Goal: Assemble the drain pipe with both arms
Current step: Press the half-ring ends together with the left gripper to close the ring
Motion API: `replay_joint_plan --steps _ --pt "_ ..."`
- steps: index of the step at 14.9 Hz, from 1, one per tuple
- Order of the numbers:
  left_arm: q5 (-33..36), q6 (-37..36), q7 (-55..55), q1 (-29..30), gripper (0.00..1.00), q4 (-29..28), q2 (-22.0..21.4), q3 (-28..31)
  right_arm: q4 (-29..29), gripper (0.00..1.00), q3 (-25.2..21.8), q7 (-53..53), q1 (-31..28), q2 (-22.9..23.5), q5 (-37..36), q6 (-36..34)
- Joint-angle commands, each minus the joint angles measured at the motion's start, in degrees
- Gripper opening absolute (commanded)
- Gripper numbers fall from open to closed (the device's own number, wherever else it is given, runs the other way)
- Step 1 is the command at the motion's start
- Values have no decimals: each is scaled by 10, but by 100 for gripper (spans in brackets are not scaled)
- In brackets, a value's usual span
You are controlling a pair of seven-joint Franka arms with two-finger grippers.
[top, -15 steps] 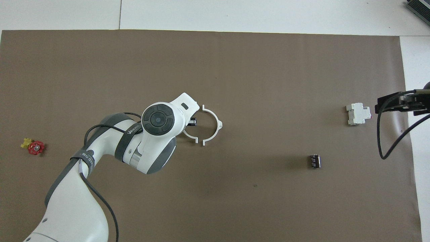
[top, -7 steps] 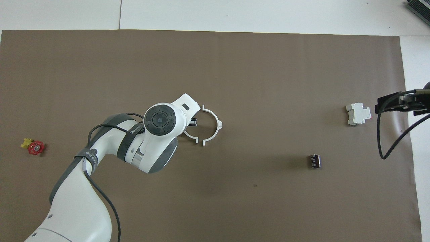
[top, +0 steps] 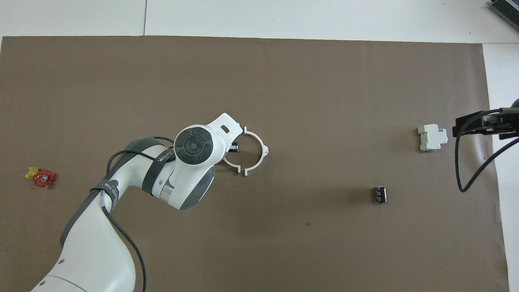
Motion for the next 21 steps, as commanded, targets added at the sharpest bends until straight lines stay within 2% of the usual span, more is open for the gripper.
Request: replay_joint_plan --steps 1,21 --pt "6 9 -16 -17 0 3 3 9 -7 100 5 -7 -9 -10 -3 -3" --pt "6 18 -22 -17 0 -5 4 9 -7 100 5 -7 -9 -10 -3 -3"
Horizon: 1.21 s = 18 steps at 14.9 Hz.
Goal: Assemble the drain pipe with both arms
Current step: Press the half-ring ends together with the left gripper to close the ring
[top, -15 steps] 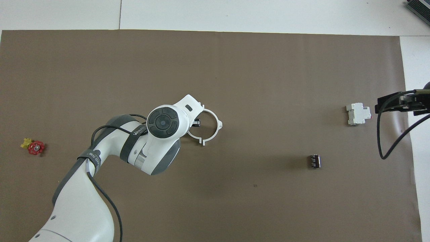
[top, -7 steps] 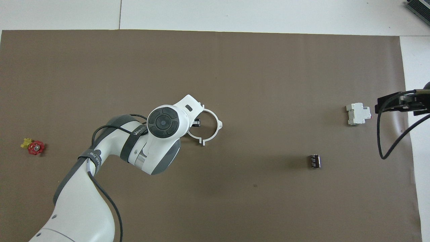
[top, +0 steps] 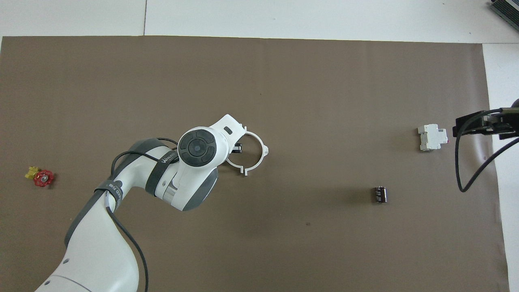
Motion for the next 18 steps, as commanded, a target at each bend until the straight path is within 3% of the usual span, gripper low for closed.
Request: replay_joint_plan --steps 1,12,18 --pt "6 12 -14 -10 0 -4 1 9 -7 100 6 -7 -9 -10 -3 -3" --pt "6 15 -12 -10 0 -4 1 9 -7 100 6 -7 -10 -10 -3 -3" --pt "6 15 -14 -10 55 -4 1 9 -8 100 5 -7 -9 -10 -3 -3"
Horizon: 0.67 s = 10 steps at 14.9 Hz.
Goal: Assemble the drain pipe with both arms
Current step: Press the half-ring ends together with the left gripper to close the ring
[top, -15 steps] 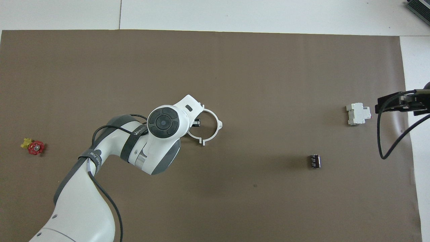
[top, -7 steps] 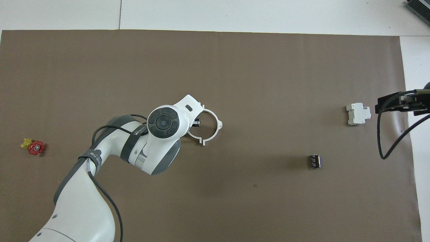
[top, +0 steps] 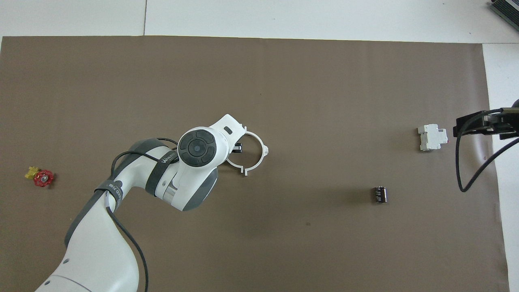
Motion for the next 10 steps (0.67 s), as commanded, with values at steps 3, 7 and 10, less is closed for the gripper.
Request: replay_joint_plan --steps 3,7,10 --pt "6 14 -16 -10 66 -4 1 9 -8 100 5 -7 -9 -10 -3 -3" --pt "6 13 -16 -10 68 -4 1 9 -8 100 5 -7 -10 -10 -3 -3" --pt "6 4 -30 -10 68 0 0 9 -8 100 5 -7 -9 -10 -3 -3"
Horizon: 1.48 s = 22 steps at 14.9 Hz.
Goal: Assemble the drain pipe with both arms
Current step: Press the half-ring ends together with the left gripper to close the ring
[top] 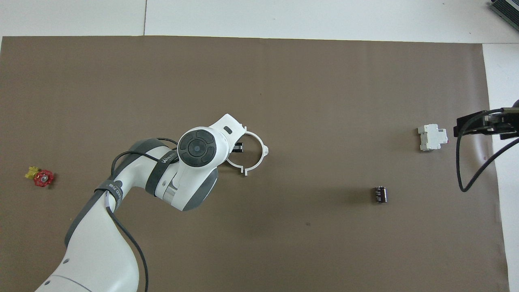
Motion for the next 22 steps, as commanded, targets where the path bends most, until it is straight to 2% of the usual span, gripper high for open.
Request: replay_joint_plan --steps 1,3,7,10,15,22 --pt "6 -2 -22 -11 68 1 0 9 -8 100 5 -7 -10 -10 -3 -3" --pt "6 -21 -22 -11 70 10 -2 9 -8 100 5 -7 -10 -10 -3 -3" --pt "6 -49 -22 -11 79 14 -16 9 -8 100 5 -7 -9 -10 -3 -3" --pt "5 -57 -22 -11 79 14 -21 9 -8 100 5 -7 -10 -10 -3 -3" --pt "5 -101 -22 -5 79 19 -55 9 -8 100 5 -7 -9 -10 -3 -3" --pt "6 -125 -11 23 79 18 -68 16 -7 100 5 -8 -10 -10 -3 -3"
